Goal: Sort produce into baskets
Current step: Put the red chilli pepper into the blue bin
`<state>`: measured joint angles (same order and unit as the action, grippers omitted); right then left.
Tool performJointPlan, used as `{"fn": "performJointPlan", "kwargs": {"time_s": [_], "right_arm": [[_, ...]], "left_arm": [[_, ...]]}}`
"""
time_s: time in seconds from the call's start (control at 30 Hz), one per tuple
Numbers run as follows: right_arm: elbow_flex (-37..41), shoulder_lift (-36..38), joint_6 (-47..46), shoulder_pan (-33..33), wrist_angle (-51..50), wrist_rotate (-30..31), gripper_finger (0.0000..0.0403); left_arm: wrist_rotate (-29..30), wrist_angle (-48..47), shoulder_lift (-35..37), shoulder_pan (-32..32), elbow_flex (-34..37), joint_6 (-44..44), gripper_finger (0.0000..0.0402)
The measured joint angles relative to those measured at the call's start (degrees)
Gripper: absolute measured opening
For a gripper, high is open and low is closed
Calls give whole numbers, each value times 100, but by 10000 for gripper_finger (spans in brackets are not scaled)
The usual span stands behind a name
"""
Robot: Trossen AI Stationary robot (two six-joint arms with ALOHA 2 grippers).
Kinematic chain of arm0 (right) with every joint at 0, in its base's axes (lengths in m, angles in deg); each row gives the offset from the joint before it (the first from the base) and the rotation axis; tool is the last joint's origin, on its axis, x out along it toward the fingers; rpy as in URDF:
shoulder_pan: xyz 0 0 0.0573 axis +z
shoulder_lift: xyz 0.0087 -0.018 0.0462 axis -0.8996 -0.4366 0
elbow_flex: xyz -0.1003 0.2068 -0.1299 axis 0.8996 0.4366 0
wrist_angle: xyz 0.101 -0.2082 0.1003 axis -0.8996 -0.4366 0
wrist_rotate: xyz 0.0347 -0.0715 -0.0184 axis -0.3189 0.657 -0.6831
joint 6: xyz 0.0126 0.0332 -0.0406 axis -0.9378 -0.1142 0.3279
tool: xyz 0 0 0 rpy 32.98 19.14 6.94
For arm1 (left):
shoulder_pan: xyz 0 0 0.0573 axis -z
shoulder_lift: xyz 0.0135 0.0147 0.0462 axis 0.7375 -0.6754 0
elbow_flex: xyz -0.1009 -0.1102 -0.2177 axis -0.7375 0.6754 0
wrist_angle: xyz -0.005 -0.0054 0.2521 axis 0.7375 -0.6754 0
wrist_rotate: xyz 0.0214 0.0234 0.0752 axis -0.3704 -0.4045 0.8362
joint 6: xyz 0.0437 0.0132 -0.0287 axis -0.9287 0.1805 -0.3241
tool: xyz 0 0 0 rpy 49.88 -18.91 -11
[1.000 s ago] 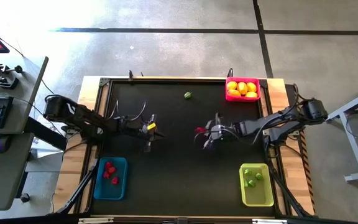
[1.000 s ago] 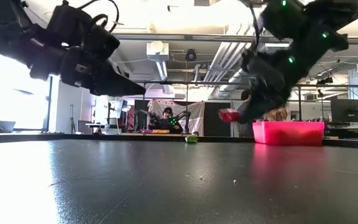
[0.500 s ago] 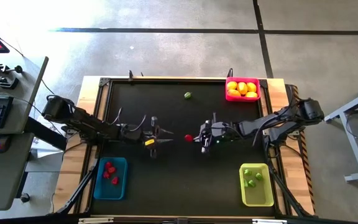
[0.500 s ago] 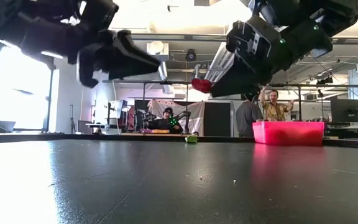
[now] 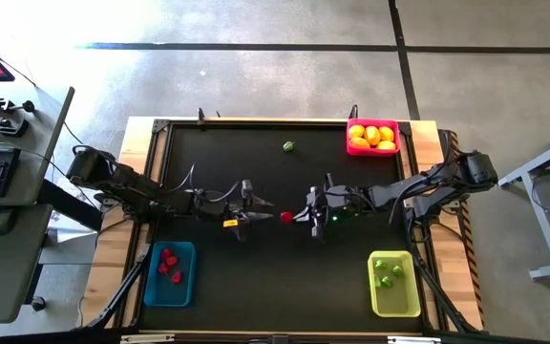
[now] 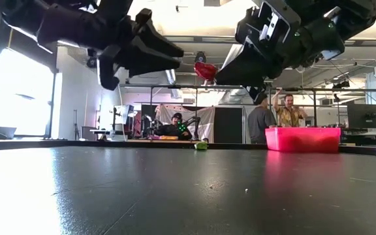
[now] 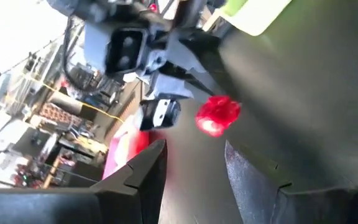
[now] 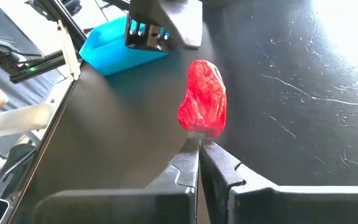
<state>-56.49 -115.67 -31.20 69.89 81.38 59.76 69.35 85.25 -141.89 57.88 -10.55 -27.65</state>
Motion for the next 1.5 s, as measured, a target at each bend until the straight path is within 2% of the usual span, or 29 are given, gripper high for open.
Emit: {"fn": "performJointPlan", "kwargs": {"time_s": [0.2, 0.4, 0.93, 1.1, 1.23, 1.5], "right_arm": [[0, 0, 2, 0, 77, -104, 0], [2, -2, 106, 0, 116, -168, 0], [2, -2, 107, 0, 138, -328, 0], [2, -2, 107, 0, 136, -342, 0], [2, -2, 107, 0, 123, -351, 0], [2, -2, 107, 2, 115, -336, 0]], "left_arm": [[4, -56, -513, 157, -369, -657, 152], [477, -32, -904, 211, -671, -947, 152], [638, -33, -944, 213, -765, -1150, 152], [351, -54, -944, 218, -765, -1106, 149], [249, -120, -944, 220, -765, -1104, 118], [190, -236, -942, 219, -767, -1104, 19]]}}
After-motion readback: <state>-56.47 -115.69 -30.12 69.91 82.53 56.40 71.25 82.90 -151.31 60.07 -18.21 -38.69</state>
